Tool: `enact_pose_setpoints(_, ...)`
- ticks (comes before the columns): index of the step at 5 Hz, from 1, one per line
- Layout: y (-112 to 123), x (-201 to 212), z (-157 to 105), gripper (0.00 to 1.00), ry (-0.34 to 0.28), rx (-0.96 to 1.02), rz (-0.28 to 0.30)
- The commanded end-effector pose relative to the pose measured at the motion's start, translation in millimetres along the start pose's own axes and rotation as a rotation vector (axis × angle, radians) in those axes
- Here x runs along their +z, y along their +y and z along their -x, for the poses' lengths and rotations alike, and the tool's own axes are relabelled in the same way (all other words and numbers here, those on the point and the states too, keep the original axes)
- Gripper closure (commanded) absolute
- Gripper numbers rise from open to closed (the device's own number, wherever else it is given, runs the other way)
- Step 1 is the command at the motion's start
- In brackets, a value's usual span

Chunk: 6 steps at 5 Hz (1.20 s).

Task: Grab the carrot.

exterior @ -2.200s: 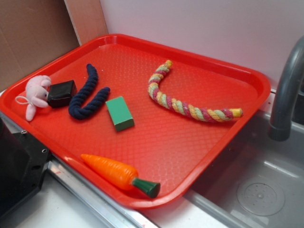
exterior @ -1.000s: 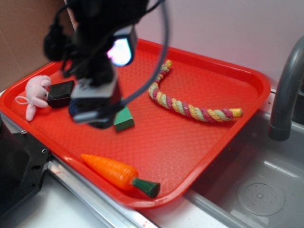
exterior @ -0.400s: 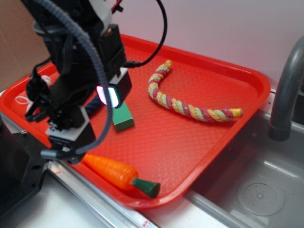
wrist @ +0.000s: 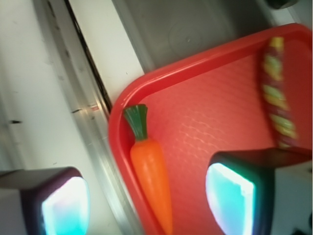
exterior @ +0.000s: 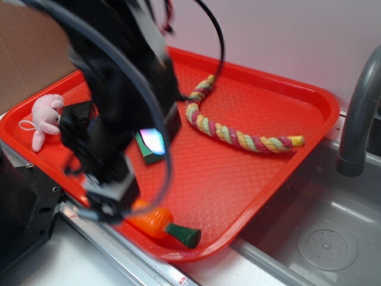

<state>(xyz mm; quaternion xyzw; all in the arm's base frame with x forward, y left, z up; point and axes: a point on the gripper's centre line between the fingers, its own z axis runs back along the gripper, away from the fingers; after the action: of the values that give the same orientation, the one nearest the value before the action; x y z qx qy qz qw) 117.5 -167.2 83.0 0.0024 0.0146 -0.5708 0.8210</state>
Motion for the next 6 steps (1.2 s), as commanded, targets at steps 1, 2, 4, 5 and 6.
enact_pose_setpoints(1, -3.7, -36.5, 29.2, 0.0, -0.058, -0.046, 0.058)
enact_pose_setpoints(2, 2.7, -45.9, 23.7, 0.0, -0.025, -0.067, 0.061)
enact_pose_setpoints(4, 10.0, -76.2, 8.6, 0.0, 0.044, -0.099, 0.075)
enact_pose_setpoints(5, 17.0, -70.9, 10.4, 0.0, 0.049, -0.083, 0.075)
enact_pose_setpoints(6, 27.3, -63.9, 26.9, 0.0, 0.035, -0.037, 0.065)
